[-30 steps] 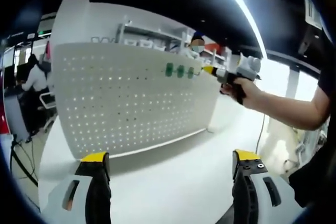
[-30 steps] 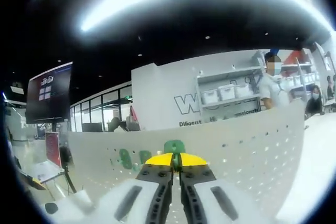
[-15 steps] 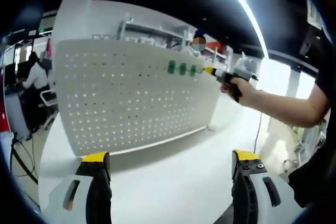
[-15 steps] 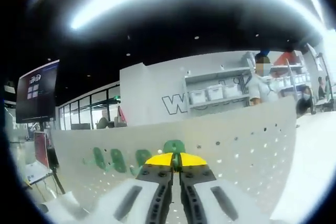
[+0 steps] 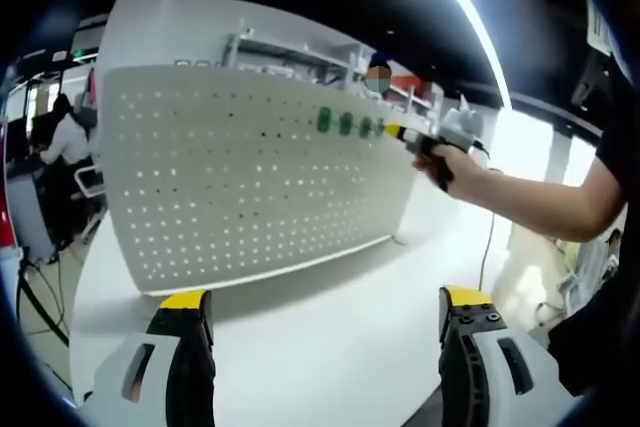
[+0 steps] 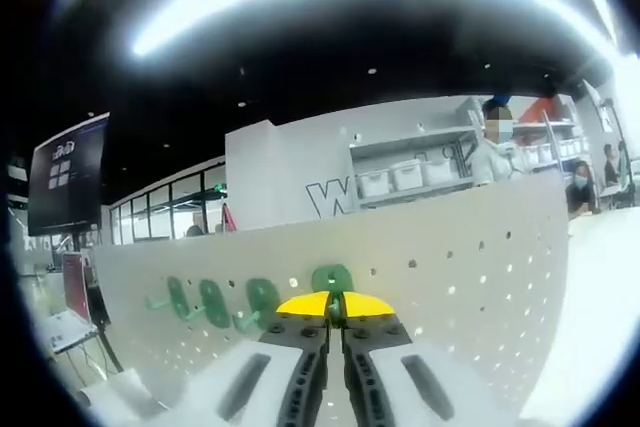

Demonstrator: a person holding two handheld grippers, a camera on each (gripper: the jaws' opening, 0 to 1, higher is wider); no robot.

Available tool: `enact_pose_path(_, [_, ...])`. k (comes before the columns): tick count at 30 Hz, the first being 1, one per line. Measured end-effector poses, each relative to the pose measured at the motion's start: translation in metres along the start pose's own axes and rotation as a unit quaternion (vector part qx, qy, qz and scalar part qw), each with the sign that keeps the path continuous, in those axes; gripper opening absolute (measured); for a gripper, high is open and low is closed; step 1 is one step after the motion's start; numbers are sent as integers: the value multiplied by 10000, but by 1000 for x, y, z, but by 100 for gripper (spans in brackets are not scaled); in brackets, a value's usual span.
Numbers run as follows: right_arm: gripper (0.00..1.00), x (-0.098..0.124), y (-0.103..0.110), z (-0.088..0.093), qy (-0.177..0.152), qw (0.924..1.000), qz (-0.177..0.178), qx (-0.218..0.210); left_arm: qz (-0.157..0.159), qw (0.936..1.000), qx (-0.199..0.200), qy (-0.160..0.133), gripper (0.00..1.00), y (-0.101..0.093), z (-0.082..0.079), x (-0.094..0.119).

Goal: Insert the hook assembly into the mounting plate slot until the hook locks in place.

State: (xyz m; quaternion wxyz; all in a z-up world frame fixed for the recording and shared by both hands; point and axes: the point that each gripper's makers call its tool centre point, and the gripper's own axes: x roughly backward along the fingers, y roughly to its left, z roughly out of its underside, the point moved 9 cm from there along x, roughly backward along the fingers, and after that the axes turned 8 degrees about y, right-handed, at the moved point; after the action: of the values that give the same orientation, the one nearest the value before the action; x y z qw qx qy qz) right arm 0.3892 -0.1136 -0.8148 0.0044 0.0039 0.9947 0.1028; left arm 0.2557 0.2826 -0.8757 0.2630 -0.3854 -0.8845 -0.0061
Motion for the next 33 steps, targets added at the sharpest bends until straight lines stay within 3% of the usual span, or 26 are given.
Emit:
enact_pose_path(13, [0,-6,-1,5,-61,9998,92,136,-28,10000,29,-3,95,4,-3,-2])
enact_pose_path(16, [0,-6,-1,5,-60,9997,129,177,-4,9998,185,-38,94,4,-2,-1])
enact_pose_path(20, [0,-7,1,4,93,9983,268,504,14,9994,308,-178,94,5,-3,2])
enact_pose_path(23, [0,-7,1,5,41,9995,245,174,-6,9983,510,-283,94,12,0,4])
enact_pose_path(26, [1,-8,0,3,114,9991,276,290,-84,9989,404,-205,94,13,2,6])
enact_pose_path(29, [2,-5,-1,4,187,9997,181,20,-102,9989,405,-220,94,14,2,9])
enact_pose_path(33, [14,-4,-2,3,167,9993,341,39,-218,9986,373,-293,93,14,2,12])
